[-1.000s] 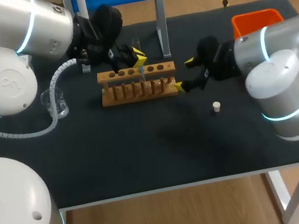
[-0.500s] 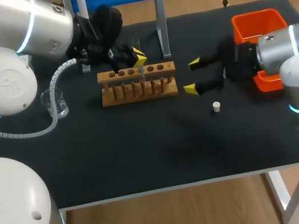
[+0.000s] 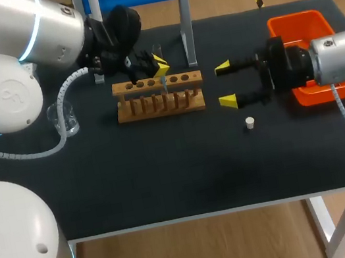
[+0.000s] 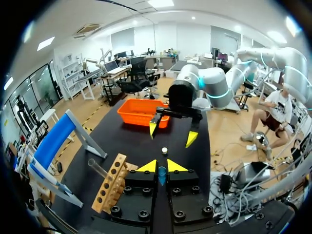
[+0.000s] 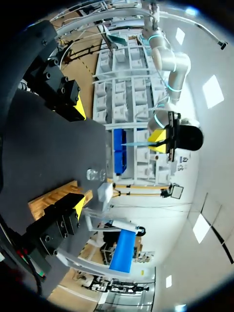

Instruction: Invert the test tube, pick up the pipette, mount the tip to pipette, aspirate from beaker and dispense into the tube, eject the tip, return the pipette, and cap with the stopper.

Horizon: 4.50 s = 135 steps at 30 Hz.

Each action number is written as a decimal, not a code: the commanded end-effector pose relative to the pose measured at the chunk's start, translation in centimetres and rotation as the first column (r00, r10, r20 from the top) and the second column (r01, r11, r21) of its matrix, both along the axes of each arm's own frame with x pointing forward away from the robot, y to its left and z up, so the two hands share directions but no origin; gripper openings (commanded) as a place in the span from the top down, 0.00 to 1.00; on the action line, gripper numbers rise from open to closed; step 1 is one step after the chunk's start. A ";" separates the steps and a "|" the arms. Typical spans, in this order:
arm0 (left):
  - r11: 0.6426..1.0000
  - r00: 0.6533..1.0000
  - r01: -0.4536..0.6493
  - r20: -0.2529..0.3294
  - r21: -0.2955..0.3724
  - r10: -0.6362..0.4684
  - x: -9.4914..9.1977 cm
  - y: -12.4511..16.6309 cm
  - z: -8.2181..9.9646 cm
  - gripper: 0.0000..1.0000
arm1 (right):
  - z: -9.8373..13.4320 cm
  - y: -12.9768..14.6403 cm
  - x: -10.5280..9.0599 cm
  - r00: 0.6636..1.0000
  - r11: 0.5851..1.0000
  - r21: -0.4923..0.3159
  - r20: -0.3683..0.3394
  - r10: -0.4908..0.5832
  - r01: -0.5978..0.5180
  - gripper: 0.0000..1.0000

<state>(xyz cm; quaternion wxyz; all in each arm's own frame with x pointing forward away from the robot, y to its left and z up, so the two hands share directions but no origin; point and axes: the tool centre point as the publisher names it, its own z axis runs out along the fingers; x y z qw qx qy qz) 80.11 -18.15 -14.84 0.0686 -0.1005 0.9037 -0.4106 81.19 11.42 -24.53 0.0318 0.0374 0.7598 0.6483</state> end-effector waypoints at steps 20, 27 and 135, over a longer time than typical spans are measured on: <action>1.000 1.000 0.003 -0.003 0.003 -0.003 0.0 0.2 0.1 1.00 | 3.8 6.7 -0.7 0.994 0.983 0.151 0.057 0.098 -0.106 0.00; 1.000 1.000 0.003 -0.003 0.003 -0.003 0.0 0.2 0.1 1.00 | 5.0 9.2 0.2 0.994 0.983 0.151 0.024 0.103 -0.105 0.00; 1.000 1.000 0.003 -0.003 0.003 -0.003 0.0 0.2 0.1 0.00 | 2.1 -4.0 -3.4 0.995 0.984 0.150 -0.013 0.096 -0.093 1.00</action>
